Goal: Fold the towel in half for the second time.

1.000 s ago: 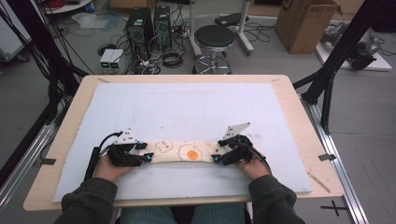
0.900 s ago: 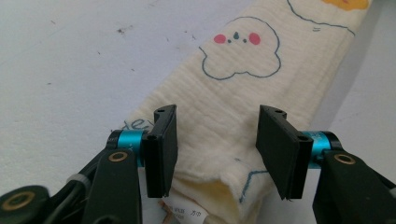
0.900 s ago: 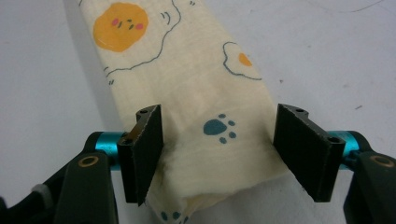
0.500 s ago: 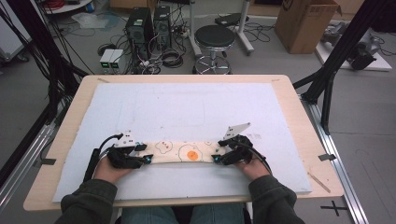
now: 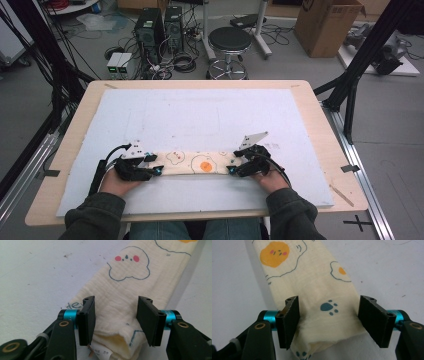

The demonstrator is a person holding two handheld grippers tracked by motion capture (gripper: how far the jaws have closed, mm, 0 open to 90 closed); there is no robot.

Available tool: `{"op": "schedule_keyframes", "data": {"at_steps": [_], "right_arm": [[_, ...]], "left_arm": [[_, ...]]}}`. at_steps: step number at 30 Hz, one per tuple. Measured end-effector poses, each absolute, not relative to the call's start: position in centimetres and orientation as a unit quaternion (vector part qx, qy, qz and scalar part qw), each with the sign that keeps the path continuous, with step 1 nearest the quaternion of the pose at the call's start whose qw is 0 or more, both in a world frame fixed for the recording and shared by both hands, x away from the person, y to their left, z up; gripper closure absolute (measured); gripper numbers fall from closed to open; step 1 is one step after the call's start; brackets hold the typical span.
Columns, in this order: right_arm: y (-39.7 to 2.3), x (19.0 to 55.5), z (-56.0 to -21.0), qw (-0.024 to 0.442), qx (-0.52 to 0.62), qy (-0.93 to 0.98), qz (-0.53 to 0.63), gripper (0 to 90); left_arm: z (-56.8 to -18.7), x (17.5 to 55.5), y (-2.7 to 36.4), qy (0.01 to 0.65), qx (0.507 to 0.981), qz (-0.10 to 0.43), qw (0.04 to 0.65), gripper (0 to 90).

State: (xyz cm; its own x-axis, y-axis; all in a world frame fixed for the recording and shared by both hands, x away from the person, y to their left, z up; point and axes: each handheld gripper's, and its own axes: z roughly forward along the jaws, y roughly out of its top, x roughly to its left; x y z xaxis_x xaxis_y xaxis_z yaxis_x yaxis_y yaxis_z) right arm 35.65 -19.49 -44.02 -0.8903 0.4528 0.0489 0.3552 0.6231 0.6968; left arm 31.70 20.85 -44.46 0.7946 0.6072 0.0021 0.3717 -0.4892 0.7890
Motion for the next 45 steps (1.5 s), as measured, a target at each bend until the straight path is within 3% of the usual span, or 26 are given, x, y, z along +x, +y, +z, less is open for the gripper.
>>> {"op": "schedule_keyframes", "data": {"at_steps": [16,19,25,38,45], "right_arm": [[-19.5,35.6,-44.0,0.065,0.230,0.897,0.373,32.9],[-19.5,35.5,-43.4,0.063,0.234,0.889,0.389,28.9],[-20.7,36.4,-41.4,0.060,0.262,0.864,0.425,29.3],[-21.7,39.5,-43.4,-0.003,0.324,0.870,0.372,48.8],[-21.2,38.9,-43.5,0.008,0.298,0.882,0.365,61.9]], "left_arm": [[-44.3,31.7,21.0,0.291,0.849,0.138,0.420,49.3],[-43.6,31.5,21.5,0.299,0.833,0.133,0.445,48.5],[-41.8,32.4,22.7,0.323,0.798,0.147,0.488,47.6],[-43.6,35.1,22.5,0.368,0.820,0.110,0.424,51.2],[-44.1,35.0,21.8,0.349,0.840,0.105,0.401,60.8]]}}
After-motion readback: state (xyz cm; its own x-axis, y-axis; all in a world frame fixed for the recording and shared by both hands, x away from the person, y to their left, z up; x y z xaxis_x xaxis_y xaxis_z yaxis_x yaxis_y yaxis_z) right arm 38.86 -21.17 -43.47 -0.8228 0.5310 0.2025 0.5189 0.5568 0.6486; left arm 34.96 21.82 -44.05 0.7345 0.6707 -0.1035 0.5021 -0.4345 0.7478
